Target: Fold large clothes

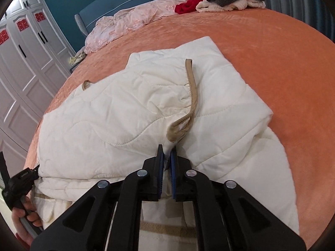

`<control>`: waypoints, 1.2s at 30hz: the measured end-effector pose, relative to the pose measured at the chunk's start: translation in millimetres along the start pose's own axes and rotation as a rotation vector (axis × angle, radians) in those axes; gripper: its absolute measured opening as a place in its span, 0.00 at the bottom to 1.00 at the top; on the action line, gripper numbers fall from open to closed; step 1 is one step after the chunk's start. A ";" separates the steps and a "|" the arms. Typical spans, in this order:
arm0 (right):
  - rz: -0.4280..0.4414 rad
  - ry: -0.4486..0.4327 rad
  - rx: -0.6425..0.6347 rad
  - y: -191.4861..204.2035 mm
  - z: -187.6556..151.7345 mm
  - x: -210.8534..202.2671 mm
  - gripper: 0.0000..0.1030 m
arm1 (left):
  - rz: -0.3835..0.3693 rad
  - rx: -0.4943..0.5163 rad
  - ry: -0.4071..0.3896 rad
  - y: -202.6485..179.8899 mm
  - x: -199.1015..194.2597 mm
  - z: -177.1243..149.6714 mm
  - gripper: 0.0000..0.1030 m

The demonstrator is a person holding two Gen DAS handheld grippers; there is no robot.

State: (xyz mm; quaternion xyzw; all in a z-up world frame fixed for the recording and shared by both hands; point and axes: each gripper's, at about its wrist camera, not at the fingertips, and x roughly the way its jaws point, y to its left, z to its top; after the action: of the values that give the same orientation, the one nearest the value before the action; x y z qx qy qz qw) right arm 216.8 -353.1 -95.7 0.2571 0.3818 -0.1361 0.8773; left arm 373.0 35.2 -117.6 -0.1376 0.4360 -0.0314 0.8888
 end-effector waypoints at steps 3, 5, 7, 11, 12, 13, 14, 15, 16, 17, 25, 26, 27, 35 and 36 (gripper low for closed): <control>-0.009 -0.053 -0.025 6.6 -1.3 -34.8 0.19 | 0.014 0.061 0.001 -2.8 -19.4 4.5 0.19; -0.018 -0.097 -0.075 16.0 0.9 -52.7 0.22 | 0.017 0.115 -0.015 -5.1 -40.6 6.0 0.21; 0.003 -0.126 -0.106 29.6 8.7 -60.8 0.23 | 0.001 0.148 -0.045 -12.0 -60.6 9.7 0.29; 0.054 -0.121 -0.164 66.5 23.0 -46.8 0.27 | -0.069 0.189 -0.083 -50.5 -78.0 24.1 0.40; 0.056 -0.111 -0.195 79.1 22.7 -36.7 0.27 | -0.086 0.198 -0.082 -60.3 -76.5 25.3 0.41; 0.057 -0.100 -0.212 86.4 22.2 -29.4 0.27 | -0.106 0.212 -0.076 -73.6 -71.1 25.3 0.41; 0.061 -0.077 -0.229 94.5 19.0 -16.5 0.27 | -0.118 0.233 -0.065 -86.8 -62.7 23.4 0.41; 0.057 -0.055 -0.239 97.4 14.3 -6.3 0.27 | -0.117 0.246 -0.053 -94.6 -56.0 21.2 0.41; 0.052 -0.030 -0.245 100.7 9.5 4.4 0.27 | -0.117 0.260 -0.027 -105.0 -41.9 15.0 0.41; 0.047 -0.009 -0.247 102.4 3.1 12.7 0.27 | -0.120 0.266 -0.010 -109.9 -32.7 9.3 0.41; 0.015 -0.009 -0.312 106.5 -30.7 36.7 0.36 | -0.089 0.362 -0.029 -113.1 10.5 -37.1 0.57; 0.015 -0.014 -0.316 107.0 -32.3 37.5 0.37 | -0.094 0.363 -0.026 -113.3 12.0 -37.1 0.58; 0.014 -0.019 -0.318 107.5 -32.9 38.7 0.37 | -0.090 0.368 -0.027 -114.5 12.2 -38.6 0.59; -0.007 -0.042 -0.331 112.0 -38.4 39.3 0.38 | -0.051 0.400 -0.061 -117.9 14.4 -47.9 0.61; -0.011 -0.045 -0.334 112.8 -38.8 39.4 0.38 | -0.049 0.402 -0.062 -117.8 14.6 -48.4 0.61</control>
State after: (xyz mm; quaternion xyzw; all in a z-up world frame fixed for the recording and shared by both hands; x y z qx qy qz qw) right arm 269.0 -239.4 -108.1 0.1027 0.3809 -0.0815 0.9153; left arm 351.7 -91.0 -124.9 0.0311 0.3898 -0.1350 0.9104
